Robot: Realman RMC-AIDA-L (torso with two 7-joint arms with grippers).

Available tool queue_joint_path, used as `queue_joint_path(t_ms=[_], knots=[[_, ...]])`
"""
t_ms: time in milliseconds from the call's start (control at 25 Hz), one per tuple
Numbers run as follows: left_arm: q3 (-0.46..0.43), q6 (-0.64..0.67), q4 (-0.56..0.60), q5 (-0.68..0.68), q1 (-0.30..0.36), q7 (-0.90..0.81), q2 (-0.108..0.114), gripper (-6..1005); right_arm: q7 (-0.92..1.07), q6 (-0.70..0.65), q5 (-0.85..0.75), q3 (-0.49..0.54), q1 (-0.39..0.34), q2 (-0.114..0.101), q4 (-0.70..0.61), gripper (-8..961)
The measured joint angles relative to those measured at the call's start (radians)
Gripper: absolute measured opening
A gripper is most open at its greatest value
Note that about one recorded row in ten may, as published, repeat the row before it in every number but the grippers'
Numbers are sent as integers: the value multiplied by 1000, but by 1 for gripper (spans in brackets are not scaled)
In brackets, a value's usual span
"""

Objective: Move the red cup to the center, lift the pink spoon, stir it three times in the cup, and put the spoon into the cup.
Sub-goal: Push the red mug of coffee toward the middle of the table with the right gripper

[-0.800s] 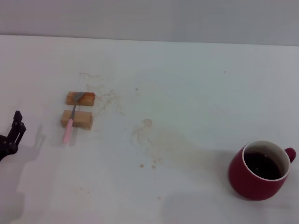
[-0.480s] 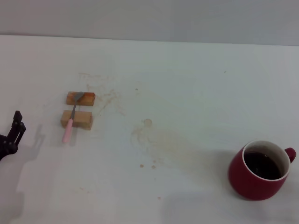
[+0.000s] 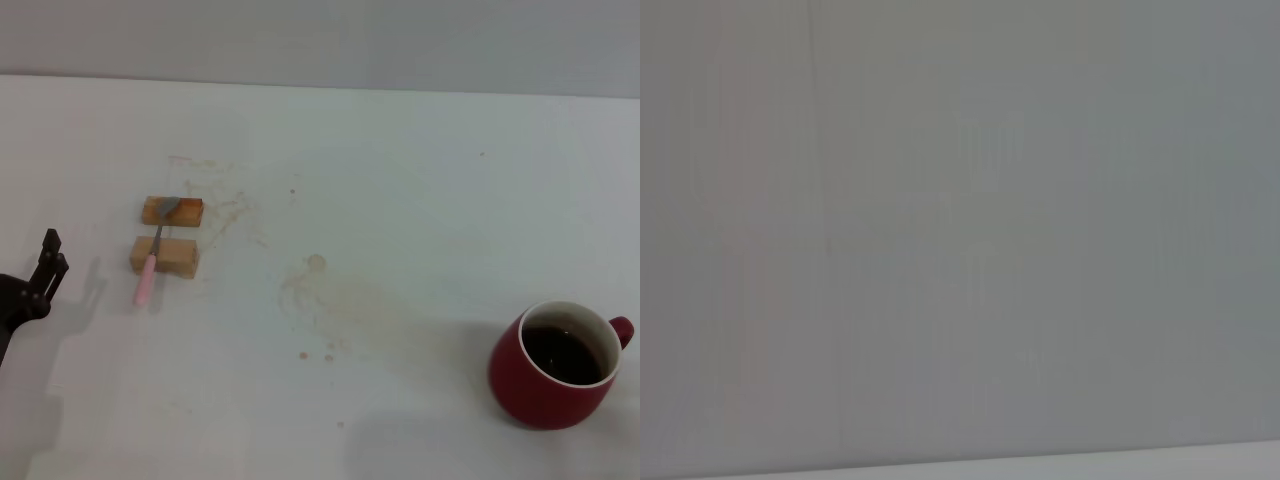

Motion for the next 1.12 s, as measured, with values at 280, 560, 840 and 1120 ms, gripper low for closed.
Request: queue_joint_path(t_ms=[280, 560, 840, 1120], knots=[[-6, -15, 3, 0, -14, 1, 0, 807, 0, 35, 0, -32, 6, 0, 36, 0], [-7, -17, 16, 0, -28, -4, 0, 807, 0, 73, -12, -39, 19, 0, 61, -1], [-8, -18, 17, 0, -31, -4, 0, 807, 0, 127, -60, -42, 31, 0, 74, -1], [-8, -13, 17, -1, -32, -7, 0, 807, 0, 150, -83, -39, 33, 0, 76, -1]])
